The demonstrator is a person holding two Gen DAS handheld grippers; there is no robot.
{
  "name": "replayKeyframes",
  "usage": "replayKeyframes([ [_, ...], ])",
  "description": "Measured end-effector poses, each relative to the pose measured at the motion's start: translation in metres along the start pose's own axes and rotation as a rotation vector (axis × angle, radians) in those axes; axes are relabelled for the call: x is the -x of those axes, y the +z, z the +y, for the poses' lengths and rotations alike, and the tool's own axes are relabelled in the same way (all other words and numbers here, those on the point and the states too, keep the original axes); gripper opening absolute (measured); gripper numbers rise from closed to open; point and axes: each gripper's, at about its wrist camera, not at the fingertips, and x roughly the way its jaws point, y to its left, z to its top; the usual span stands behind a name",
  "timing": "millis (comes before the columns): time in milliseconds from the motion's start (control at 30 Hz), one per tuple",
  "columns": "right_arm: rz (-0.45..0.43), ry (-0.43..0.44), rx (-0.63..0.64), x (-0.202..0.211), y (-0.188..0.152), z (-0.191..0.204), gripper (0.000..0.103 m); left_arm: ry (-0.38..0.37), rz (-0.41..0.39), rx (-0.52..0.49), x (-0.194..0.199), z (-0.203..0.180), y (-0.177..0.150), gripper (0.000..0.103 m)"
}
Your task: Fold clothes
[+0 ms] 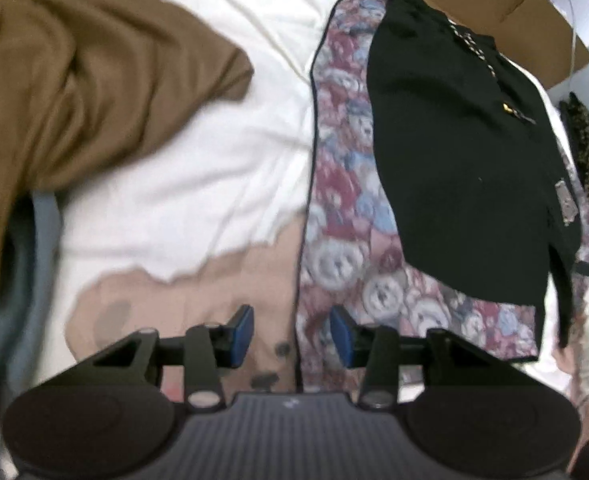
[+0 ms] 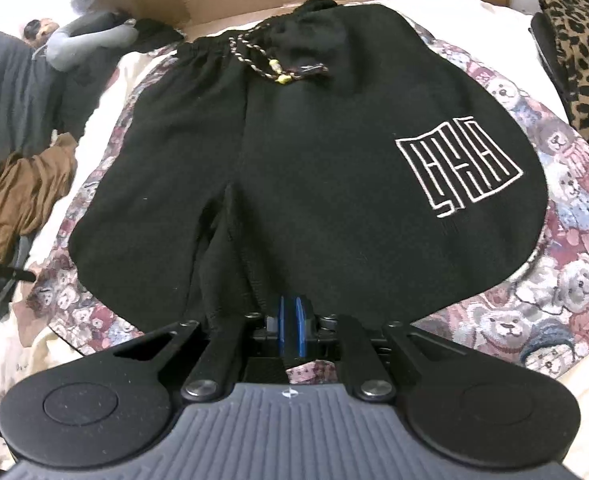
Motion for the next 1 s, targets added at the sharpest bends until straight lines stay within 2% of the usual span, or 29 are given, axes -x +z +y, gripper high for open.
replayKeyframes([
  [167,0.0,-0.023,-0.017,0.002,-0.004,-0.009,0.006,-0.037,0.019,0.052,-0.014,0.009,-0.018,0.044],
  [200,0.001,-0.029,-0.024,0.002,-0.005,-0.012,0.006,-0.04,0.015,0.054,-0.013,0.01,-0.02,0.041],
  [233,0.001,-0.035,-0.032,0.002,-0.006,-0.014,0.006,-0.041,0.012,0.054,-0.012,0.011,-0.021,0.027],
  [300,0.003,-0.036,-0.047,0.002,-0.007,-0.018,0.006,-0.093,0.032,0.094,-0.011,0.018,-0.023,0.007],
  [367,0.0,-0.042,-0.05,0.002,-0.008,-0.019,0.006,-0.107,0.036,0.103,-0.006,0.021,-0.026,0.006],
  [500,-0.008,-0.046,-0.05,0.004,-0.004,-0.02,0.006,-0.074,0.022,0.061,0.007,0.019,-0.028,0.006],
  [667,-0.011,-0.057,-0.041,0.003,-0.001,-0.021,0.006,-0.031,0.045,0.043,-0.001,0.016,-0.026,0.006],
  [767,-0.005,-0.07,-0.036,0.002,0.0,-0.023,0.006,-0.009,0.064,0.043,-0.003,0.014,-0.023,0.011],
  [867,-0.015,-0.069,-0.044,0.006,0.003,-0.029,0.006,0.008,0.054,0.064,0.008,0.015,-0.014,0.026],
  [933,-0.028,-0.067,-0.049,0.008,0.009,-0.034,0.006,0.038,0.027,0.052,0.017,0.012,-0.005,0.041],
  [1000,-0.047,-0.078,-0.056,0.008,0.018,-0.039,0.006,0.068,-0.006,0.026,0.026,0.008,0.007,0.042],
])
